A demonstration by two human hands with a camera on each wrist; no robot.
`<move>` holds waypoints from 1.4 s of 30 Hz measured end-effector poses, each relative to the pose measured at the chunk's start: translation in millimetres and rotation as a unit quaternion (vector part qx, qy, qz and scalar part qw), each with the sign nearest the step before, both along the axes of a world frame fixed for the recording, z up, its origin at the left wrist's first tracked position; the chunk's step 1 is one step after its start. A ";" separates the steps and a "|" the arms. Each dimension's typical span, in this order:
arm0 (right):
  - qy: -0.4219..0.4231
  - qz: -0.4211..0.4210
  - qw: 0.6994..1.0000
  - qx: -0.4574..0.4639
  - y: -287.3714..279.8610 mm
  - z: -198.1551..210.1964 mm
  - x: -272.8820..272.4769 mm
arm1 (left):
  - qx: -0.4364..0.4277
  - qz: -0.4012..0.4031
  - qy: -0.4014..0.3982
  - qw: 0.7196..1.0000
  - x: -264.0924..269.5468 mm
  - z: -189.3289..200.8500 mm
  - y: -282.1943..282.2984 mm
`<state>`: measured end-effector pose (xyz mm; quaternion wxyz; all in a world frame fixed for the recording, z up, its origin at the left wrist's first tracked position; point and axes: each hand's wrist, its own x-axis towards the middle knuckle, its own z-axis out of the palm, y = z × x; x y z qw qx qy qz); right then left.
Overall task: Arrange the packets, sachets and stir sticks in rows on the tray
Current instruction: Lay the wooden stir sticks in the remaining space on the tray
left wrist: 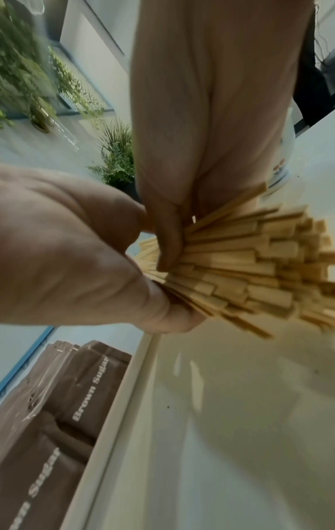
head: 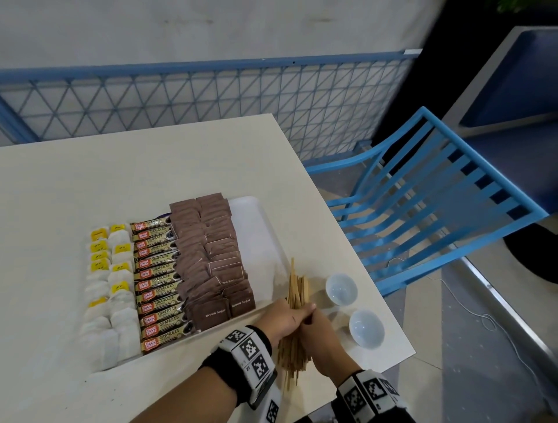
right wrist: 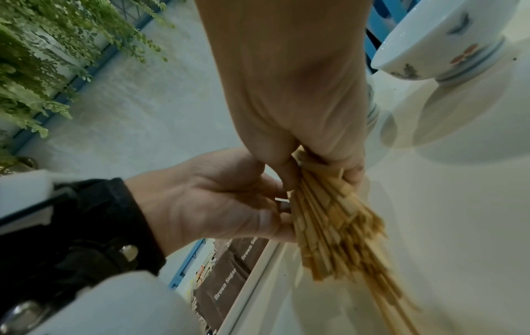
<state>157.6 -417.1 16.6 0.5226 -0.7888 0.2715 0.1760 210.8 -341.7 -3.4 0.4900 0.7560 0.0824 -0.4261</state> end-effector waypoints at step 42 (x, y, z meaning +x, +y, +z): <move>-0.054 -0.065 0.912 0.402 12.7 40.4 28.9 | -0.145 0.222 -0.465 0.844 -12.9 76.5 22.3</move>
